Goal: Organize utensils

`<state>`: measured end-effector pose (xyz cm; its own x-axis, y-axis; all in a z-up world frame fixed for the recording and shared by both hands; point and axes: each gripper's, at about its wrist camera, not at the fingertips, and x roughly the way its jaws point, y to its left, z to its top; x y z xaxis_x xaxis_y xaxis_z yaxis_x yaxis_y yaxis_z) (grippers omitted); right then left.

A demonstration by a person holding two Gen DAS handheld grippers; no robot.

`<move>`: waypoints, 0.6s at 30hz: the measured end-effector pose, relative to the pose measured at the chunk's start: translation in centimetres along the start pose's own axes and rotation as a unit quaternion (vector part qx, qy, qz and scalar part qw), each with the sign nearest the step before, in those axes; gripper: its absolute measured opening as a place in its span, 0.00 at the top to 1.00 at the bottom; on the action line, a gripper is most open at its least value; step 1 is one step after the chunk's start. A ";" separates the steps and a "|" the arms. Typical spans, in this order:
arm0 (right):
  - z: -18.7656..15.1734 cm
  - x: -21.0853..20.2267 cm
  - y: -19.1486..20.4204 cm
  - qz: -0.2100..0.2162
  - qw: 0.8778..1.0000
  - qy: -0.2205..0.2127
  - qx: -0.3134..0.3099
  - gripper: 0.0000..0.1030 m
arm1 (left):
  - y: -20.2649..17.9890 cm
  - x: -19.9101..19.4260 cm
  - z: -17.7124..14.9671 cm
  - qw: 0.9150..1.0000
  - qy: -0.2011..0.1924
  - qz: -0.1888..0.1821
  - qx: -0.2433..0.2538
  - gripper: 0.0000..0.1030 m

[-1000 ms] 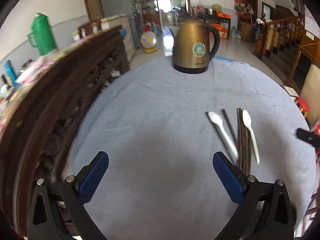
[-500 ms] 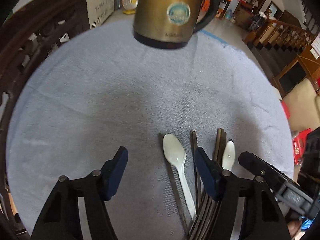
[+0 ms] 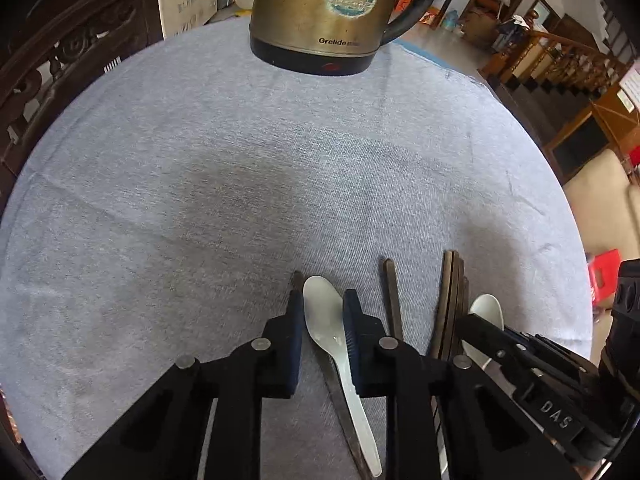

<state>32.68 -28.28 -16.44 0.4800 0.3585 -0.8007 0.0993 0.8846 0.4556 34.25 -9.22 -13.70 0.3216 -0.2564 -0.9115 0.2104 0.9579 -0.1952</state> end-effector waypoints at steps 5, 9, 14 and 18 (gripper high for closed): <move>-2.0 -1.9 -0.3 0.008 1.000 -0.022 0.005 0.89 | 1.2 -2.5 -1.8 1.000 -0.007 -0.017 -0.002 0.99; -3.7 -4.7 0.0 0.008 0.998 -0.055 -0.003 0.89 | 2.5 -4.2 -3.0 1.000 -0.012 -0.021 -0.013 0.99; -5.5 -7.7 0.3 -0.013 0.996 -0.088 -0.010 0.89 | 3.1 -4.9 -2.3 0.998 -0.004 -0.051 -0.047 0.85; -6.4 -8.9 -0.2 -0.010 0.995 -0.102 -0.007 0.89 | 1.1 -3.3 -1.5 0.999 0.004 -0.026 -0.032 0.44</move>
<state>22.81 -29.75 -11.89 0.6455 0.2747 -0.7127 0.0979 0.8956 0.4339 32.05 -7.12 -11.49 0.3050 -0.3057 -0.9020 0.1665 0.9496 -0.2655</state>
